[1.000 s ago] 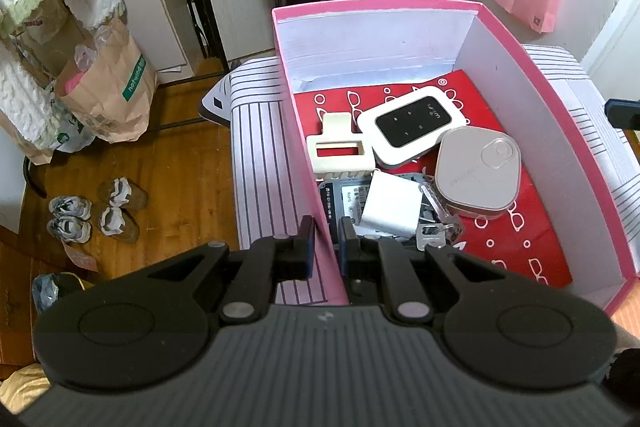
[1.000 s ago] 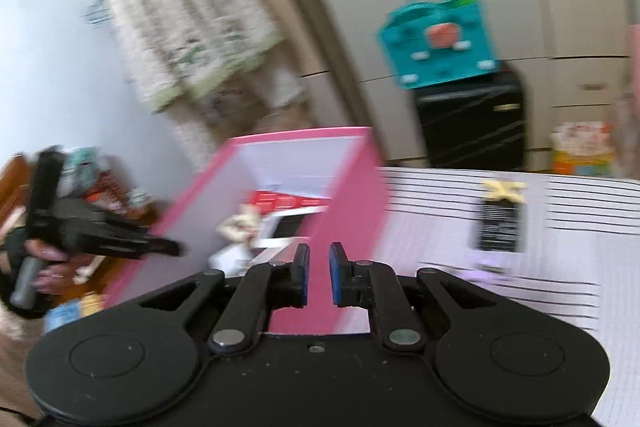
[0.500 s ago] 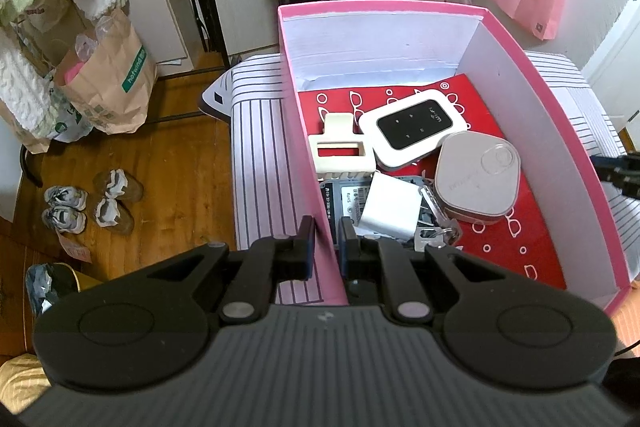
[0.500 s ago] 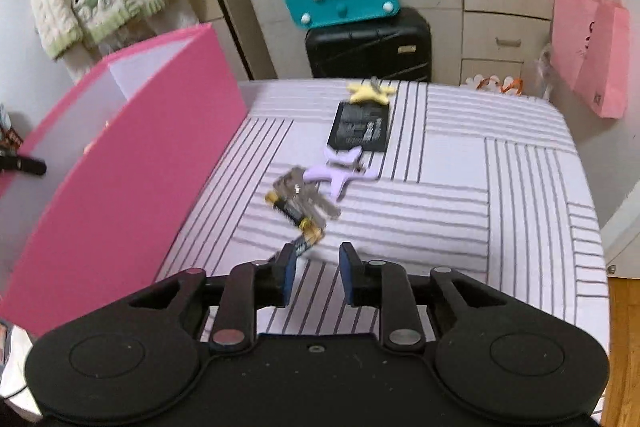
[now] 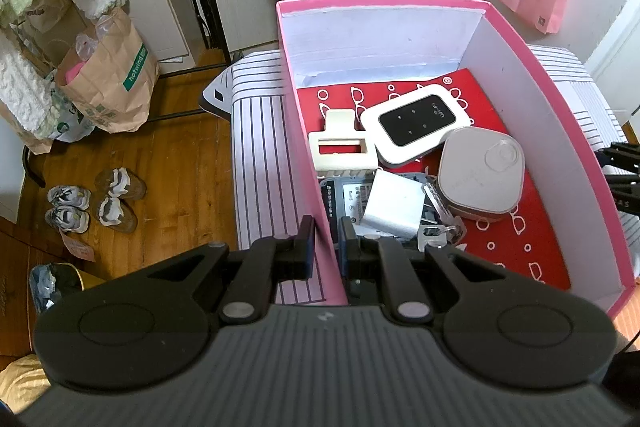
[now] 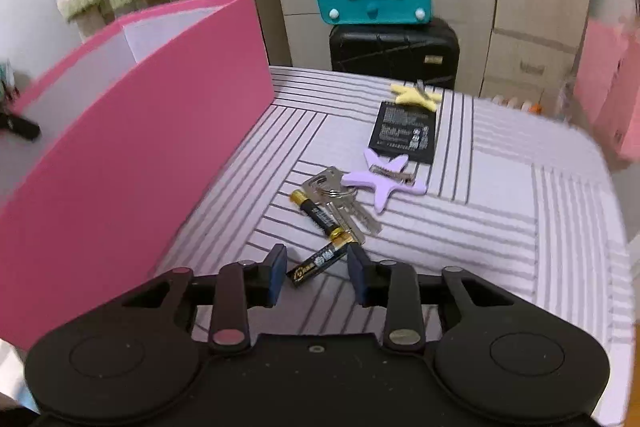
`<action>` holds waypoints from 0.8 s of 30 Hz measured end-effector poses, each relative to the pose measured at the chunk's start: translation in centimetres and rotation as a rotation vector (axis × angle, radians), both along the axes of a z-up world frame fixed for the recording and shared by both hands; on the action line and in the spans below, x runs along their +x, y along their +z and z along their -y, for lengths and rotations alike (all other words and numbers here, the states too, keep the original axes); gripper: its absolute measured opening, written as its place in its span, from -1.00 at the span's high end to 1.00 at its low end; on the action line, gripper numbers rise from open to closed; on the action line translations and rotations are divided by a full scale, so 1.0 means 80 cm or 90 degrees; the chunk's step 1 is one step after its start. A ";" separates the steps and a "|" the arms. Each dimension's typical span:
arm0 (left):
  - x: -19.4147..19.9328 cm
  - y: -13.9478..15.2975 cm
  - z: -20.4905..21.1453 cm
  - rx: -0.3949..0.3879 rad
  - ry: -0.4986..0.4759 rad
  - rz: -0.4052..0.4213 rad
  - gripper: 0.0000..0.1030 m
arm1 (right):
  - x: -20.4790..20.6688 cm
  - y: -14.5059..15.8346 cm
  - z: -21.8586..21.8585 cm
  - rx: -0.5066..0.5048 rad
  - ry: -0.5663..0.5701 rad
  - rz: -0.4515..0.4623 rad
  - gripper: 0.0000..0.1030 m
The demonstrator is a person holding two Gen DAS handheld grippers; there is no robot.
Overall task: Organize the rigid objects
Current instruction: 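Grasp a gold AA battery on the table with the right gripper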
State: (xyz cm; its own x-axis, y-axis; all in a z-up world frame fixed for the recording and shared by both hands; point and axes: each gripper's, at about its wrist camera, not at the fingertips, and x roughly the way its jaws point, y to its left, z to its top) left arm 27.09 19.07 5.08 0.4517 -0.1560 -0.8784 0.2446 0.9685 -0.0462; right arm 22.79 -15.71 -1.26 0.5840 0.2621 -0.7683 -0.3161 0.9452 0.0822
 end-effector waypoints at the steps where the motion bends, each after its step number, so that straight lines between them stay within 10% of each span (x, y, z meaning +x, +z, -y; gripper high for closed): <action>1: 0.000 0.000 0.000 0.000 0.000 0.000 0.79 | -0.003 0.000 -0.002 -0.022 0.005 0.009 0.56; 24: -0.001 -0.005 0.000 0.006 -0.011 0.003 0.79 | -0.006 0.041 0.002 0.027 0.001 0.063 0.79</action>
